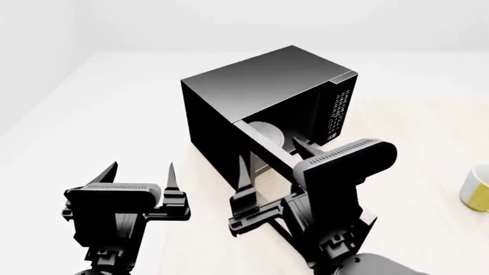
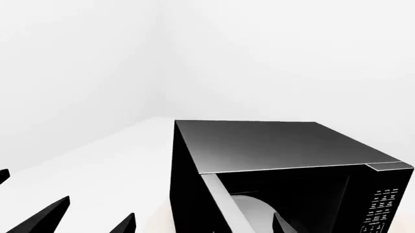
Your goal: Close the microwave.
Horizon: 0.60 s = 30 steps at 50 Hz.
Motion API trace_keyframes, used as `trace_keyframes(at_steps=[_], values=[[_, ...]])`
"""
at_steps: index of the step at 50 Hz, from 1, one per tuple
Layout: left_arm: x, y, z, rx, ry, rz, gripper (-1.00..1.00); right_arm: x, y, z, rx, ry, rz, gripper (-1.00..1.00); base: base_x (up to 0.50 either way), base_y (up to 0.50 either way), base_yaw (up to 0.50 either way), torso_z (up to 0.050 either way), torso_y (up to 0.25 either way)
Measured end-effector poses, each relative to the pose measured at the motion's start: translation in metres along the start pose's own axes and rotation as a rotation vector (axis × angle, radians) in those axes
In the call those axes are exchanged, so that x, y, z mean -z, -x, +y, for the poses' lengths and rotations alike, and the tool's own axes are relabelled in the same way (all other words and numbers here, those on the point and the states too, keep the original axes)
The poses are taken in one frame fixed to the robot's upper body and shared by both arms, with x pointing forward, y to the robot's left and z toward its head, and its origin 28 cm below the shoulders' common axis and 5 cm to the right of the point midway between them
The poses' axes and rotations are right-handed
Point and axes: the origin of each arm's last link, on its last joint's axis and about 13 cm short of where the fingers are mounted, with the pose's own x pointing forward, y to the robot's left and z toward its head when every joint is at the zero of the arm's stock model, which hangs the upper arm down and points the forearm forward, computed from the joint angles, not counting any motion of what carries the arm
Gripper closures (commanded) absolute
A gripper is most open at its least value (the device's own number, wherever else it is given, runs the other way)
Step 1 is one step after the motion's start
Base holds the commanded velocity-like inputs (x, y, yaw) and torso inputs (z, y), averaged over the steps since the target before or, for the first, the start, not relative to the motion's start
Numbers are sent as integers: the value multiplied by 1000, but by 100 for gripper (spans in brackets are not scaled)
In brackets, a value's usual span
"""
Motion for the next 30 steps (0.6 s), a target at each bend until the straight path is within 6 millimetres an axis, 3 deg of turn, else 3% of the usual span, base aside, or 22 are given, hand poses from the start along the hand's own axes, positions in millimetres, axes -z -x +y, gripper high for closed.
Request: trace_keyframes(at_steps=[30], values=[[0, 0, 0, 1, -1, 0, -100, 14, -2, 3, -25, 3, 53, -100, 0, 0, 0, 0, 0]])
